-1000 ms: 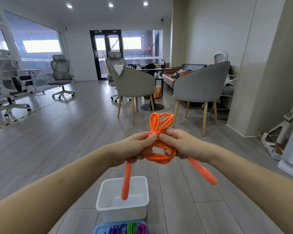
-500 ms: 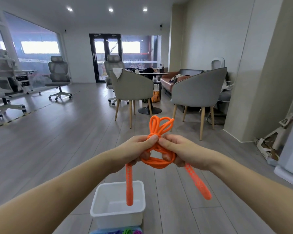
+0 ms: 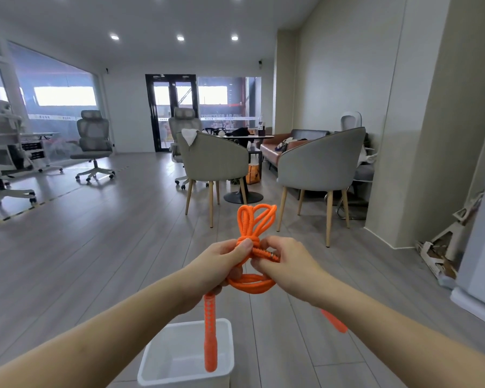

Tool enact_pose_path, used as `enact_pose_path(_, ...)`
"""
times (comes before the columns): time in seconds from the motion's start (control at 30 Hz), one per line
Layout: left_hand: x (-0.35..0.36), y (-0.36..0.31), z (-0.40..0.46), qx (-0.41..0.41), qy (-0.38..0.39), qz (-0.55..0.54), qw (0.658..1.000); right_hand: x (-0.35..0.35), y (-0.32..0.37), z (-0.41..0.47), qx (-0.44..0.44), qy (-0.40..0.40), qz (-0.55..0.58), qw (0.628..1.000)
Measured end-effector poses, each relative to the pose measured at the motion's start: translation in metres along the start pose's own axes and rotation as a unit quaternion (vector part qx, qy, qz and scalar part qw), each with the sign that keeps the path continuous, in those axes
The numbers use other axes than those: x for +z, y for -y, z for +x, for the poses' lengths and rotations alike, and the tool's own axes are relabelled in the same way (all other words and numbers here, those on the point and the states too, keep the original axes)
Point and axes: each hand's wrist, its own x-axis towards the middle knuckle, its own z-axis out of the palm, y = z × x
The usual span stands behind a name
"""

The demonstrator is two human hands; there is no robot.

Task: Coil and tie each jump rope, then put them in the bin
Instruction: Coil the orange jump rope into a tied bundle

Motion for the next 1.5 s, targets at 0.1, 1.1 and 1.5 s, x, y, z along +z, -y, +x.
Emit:
enact_pose_path(0.1, 0.003, 0.008, 0.003, 0.021, -0.041, -0.020, 0.999, 0.003, -0.001, -0.004, -0.011, 0.026, 0.031, 0.999)
enact_pose_path(1.1, -0.012, 0.015, -0.012, -0.063, -0.110, -0.190, 0.973, -0.025, -0.059, 0.007, -0.135, -0.115, -0.389, 0.904)
enact_pose_path(1.5, 0.002, 0.017, -0.017, -0.020, -0.049, -0.203, 0.978, 0.006, -0.039, 0.002, 0.136, -0.088, 0.008, 0.987)
